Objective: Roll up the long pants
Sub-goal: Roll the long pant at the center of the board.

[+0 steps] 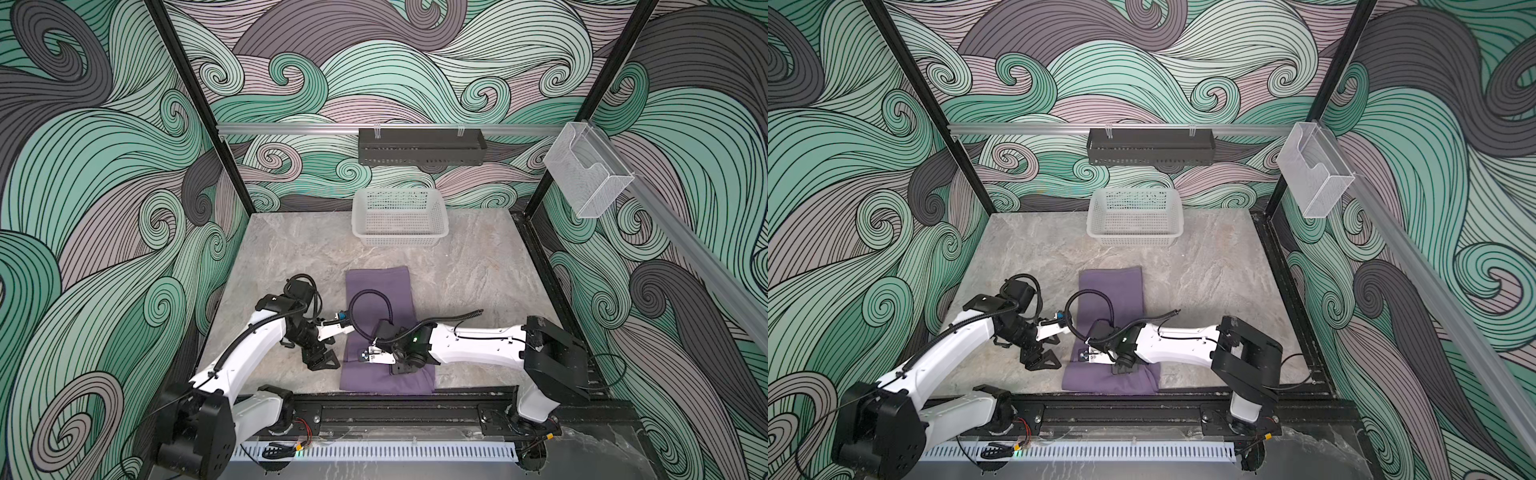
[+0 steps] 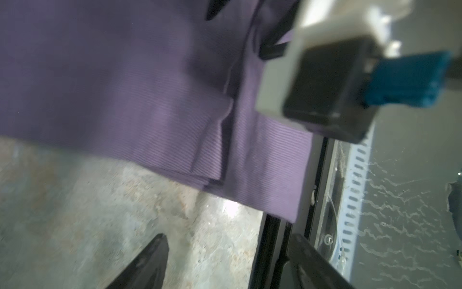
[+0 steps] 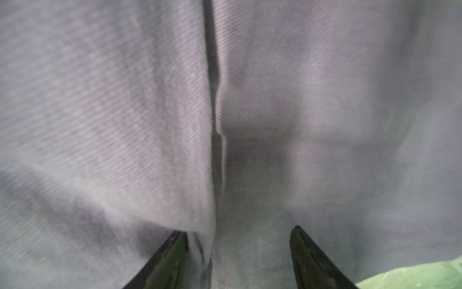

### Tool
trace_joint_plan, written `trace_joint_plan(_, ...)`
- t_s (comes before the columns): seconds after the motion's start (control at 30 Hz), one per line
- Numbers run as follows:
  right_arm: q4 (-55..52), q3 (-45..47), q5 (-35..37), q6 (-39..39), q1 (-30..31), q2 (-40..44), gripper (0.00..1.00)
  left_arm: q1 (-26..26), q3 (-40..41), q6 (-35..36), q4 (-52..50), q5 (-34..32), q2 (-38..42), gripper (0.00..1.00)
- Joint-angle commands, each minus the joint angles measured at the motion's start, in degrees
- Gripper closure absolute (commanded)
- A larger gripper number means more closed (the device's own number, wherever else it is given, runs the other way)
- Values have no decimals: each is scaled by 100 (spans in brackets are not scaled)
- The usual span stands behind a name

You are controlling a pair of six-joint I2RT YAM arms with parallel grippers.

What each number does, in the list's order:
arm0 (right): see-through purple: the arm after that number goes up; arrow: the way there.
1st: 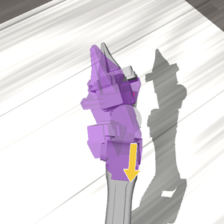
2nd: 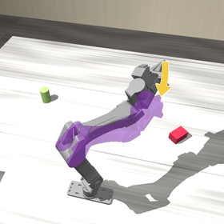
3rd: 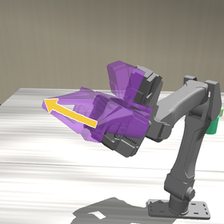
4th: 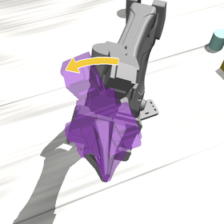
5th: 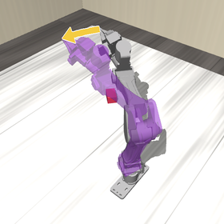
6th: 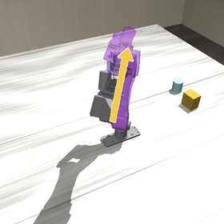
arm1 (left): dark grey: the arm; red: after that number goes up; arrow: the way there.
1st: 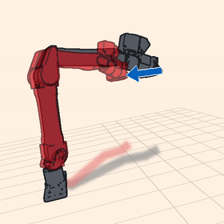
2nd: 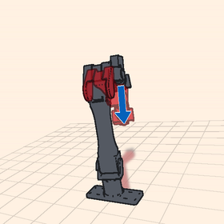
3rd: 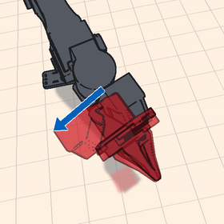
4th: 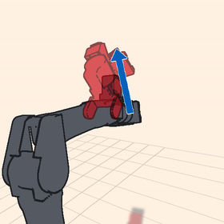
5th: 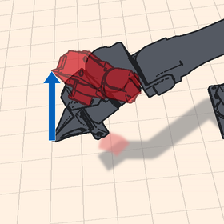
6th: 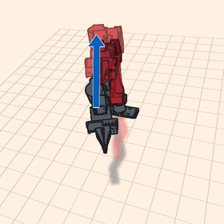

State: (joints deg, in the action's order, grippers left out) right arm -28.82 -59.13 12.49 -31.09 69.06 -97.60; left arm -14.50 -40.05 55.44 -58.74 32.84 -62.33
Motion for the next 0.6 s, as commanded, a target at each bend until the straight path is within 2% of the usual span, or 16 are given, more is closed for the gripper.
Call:
trace_joint_plan(0.0, 605, 75, 294, -62, -120, 29, 32, -180, 299, 235, 214, 395, 409, 21)
trace_joint_plan(0.13, 550, 12, 201, 41, -129, -105, 32, -313, 473, 85, 500, 153, 191, 20)
trace_joint_plan(0.3, 746, 133, 159, 42, -145, -76, 32, -527, 452, -82, 813, 430, -399, 20)
trace_joint_plan(0.57, 789, 16, 185, -106, -180, -217, 32, -1075, 205, -393, 1338, 443, -1297, 22)
